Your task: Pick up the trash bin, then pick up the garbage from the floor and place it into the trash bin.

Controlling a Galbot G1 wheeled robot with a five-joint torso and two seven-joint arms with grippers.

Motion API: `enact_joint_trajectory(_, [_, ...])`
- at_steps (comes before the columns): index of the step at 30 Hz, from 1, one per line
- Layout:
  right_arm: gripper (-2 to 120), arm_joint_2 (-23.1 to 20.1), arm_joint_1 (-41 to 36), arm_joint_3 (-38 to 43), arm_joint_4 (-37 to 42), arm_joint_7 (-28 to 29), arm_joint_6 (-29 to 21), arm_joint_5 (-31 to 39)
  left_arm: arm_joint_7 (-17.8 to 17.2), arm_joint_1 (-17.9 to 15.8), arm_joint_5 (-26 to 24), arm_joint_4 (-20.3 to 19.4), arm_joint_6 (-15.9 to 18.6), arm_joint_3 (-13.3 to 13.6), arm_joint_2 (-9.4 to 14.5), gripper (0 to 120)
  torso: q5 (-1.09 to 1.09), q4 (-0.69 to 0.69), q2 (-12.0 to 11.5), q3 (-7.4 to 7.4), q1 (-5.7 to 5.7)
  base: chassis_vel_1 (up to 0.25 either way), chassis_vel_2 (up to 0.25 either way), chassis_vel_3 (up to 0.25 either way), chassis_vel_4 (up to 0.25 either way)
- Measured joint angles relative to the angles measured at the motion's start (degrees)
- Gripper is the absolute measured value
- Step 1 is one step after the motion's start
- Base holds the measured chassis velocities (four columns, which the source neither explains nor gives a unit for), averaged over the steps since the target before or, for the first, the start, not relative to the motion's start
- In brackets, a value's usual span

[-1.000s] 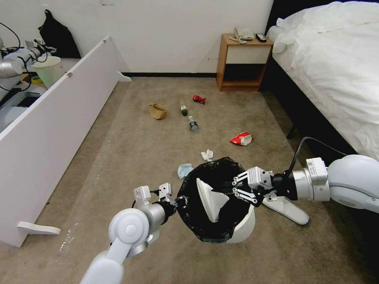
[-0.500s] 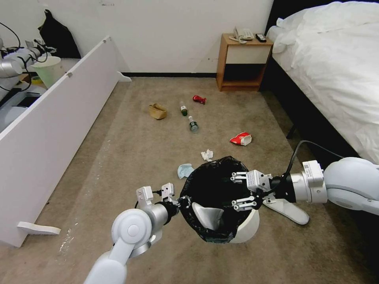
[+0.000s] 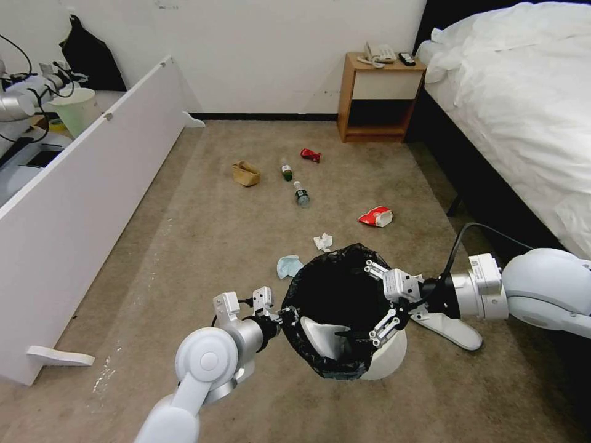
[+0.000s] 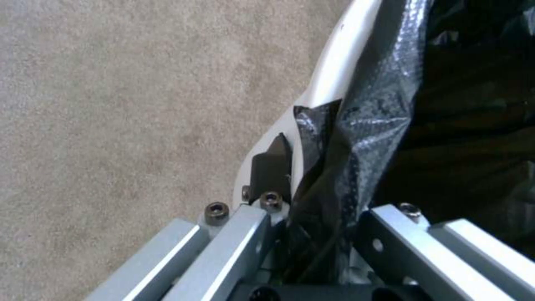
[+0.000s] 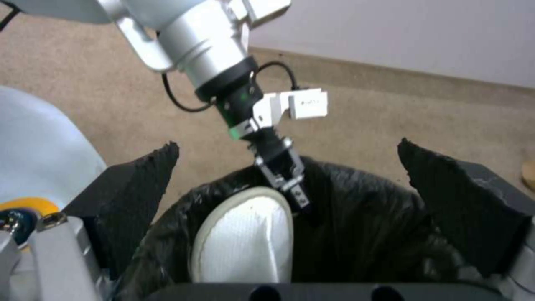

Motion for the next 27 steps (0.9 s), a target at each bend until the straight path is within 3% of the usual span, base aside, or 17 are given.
enact_joint_trajectory(17, [100,5.6,10.9,-1.4,4.2,0.2,-0.5,3.0,1.2,2.3,1.7,-0.8,0.0,-0.7,0.6,2,0.0,0.0,0.0,0.0,0.0,0.0,0.0,0.0,0.0])
enact_joint_trajectory(27, [100,12.2,17.2,-2.4,4.4,1.4,-0.9,4.2,2.7,4.7,2.7,-2.3,0.0,-2.8,2.1,2,0.0,0.0,0.0,0.0,0.0,0.0,0.0,0.0,0.0])
